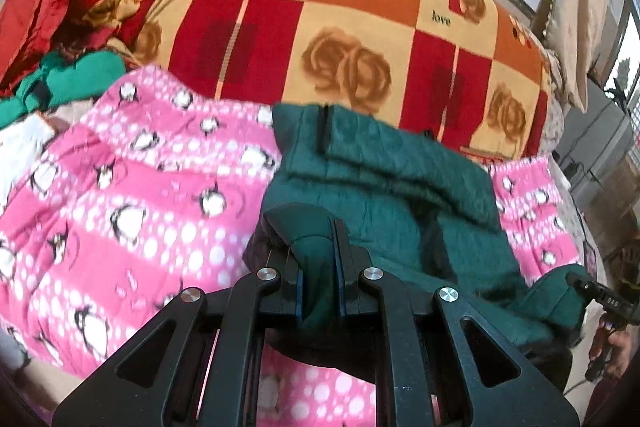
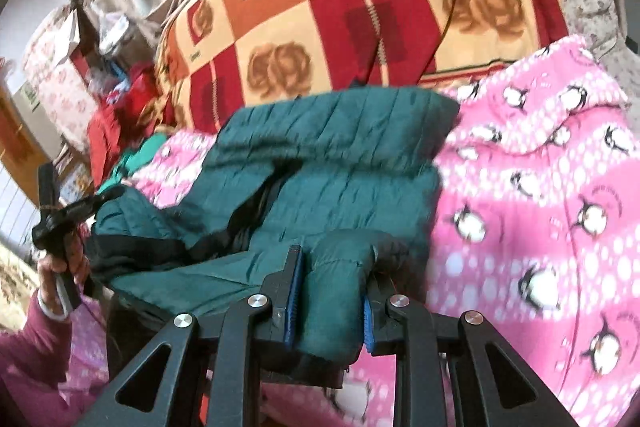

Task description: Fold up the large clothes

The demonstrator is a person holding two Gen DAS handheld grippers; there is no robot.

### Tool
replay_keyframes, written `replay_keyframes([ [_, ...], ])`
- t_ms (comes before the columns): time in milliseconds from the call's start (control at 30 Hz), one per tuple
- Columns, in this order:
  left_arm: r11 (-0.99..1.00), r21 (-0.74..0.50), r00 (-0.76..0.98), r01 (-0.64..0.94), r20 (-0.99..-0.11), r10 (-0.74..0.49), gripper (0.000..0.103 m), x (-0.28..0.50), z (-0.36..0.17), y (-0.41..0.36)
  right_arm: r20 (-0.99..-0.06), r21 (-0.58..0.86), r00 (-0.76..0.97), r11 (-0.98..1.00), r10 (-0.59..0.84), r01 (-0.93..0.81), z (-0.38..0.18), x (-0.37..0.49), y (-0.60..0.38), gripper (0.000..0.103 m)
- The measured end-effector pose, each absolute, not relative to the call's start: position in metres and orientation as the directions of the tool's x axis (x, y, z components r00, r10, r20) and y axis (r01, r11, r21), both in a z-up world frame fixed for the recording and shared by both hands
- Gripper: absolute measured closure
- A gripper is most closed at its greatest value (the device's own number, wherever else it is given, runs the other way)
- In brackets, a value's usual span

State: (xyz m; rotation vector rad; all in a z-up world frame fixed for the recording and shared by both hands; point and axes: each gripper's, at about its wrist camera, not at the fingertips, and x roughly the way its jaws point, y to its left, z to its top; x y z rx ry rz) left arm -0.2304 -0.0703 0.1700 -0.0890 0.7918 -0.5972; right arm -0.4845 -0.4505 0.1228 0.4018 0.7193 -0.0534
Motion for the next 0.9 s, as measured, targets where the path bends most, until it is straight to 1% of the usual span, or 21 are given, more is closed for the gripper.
replay_keyframes([
  [167, 0.84, -0.303, 0.58, 0.45, -0.617, -0.533, 0.092, -0.203, 0.18, -0.088, -0.632, 0.341, 0.774, 0.914, 0.048, 0.221, 0.134, -0.454, -0.474, 0.08],
  [433, 0.864, -0.288, 0.615, 0.414, -0.611, -0.498, 0.092, -0.155, 0.184, -0.121, -0.62, 0.308, 0.784, 0.91, -0.03, 0.278, 0.146, -0.401, -0.502, 0.08],
  [633, 0.896, -0.234, 0.646, 0.377, -0.627, -0.435, 0.092, -0.115, 0.18, -0.15, -0.635, 0.278, 0.767, 0.901, -0.089, 0.335, 0.145, -0.358, -0.526, 0.08],
  [900, 0.914, -0.237, 0.642, 0.331, -0.653, -0.402, 0.092, -0.064, 0.167, -0.178, -0.658, 0.272, 0.744, 0.885, -0.116, 0.378, 0.137, -0.307, -0.559, 0.08],
])
